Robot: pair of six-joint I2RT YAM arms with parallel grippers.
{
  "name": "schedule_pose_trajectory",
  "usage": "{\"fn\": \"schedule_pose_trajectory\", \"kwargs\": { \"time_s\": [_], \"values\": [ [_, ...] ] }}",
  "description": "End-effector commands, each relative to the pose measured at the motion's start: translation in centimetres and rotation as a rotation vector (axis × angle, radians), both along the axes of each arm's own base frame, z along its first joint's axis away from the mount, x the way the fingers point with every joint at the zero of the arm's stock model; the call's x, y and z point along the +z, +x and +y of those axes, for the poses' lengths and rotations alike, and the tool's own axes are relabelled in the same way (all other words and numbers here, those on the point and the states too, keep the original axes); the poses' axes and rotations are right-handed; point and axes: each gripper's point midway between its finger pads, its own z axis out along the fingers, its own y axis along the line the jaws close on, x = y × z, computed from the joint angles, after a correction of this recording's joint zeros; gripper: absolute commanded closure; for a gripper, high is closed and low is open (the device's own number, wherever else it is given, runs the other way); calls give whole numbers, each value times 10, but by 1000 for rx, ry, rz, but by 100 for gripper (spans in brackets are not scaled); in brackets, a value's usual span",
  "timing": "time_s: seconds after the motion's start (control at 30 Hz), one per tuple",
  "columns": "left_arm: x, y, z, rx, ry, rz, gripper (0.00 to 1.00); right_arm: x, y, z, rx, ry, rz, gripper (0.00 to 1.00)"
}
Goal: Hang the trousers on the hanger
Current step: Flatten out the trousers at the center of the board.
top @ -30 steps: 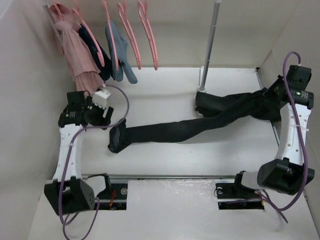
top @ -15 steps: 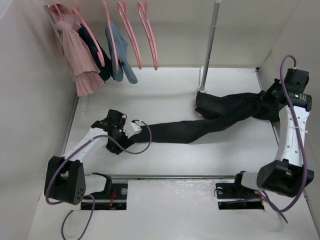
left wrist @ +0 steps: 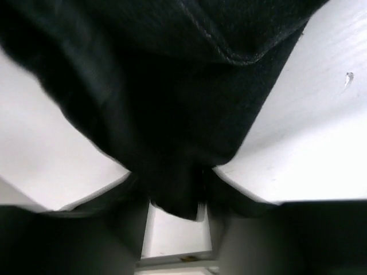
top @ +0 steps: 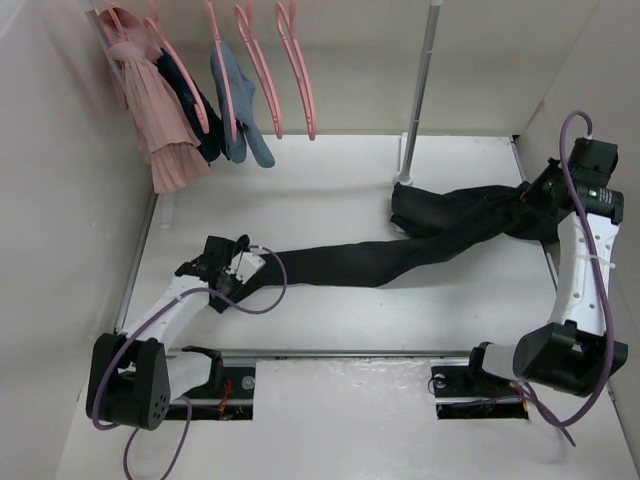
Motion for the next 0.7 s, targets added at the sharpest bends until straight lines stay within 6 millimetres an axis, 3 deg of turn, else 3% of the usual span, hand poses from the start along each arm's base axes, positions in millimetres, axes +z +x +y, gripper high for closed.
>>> {"fn": "schedule_pose_trajectory", "kwargs": {
  "time_s": [0.0,0.07,0.17,0.23,0.3,0.33,0.4,0.47,0.53,0.57,0.6,0.67],
  "values": [
    [2,13,2,29,-10,-43,76,42,18,-7,9,-43,-128,100],
    [6,18,8,57,-11,-50,100,50,25,-7,17,-42,-145,100],
    [30,38,24,97,10,-125,100,81,36,-10,25,-60,-207,100],
    [72,67,43,160,59,-261,100,113,40,-11,26,-86,-271,100],
    [111,86,66,230,69,-372,100,129,42,-14,17,-102,-298,100],
    [145,100,71,248,54,-449,100,141,44,-15,17,-110,-319,100],
    [159,104,79,252,13,-453,100,151,43,-17,-2,-120,-343,100],
    [150,91,73,216,-15,-369,100,149,41,-19,-19,-116,-334,100],
    [124,75,64,155,-48,-258,99,144,41,-20,-27,-116,-319,100],
    [98,51,57,132,-68,-141,93,137,41,-23,-37,-117,-303,100],
    [86,38,52,108,-83,-81,79,135,38,-21,-37,-114,-295,100],
    [60,0,40,36,-122,83,63,135,36,-28,-71,-134,-288,100]
  ]
}}
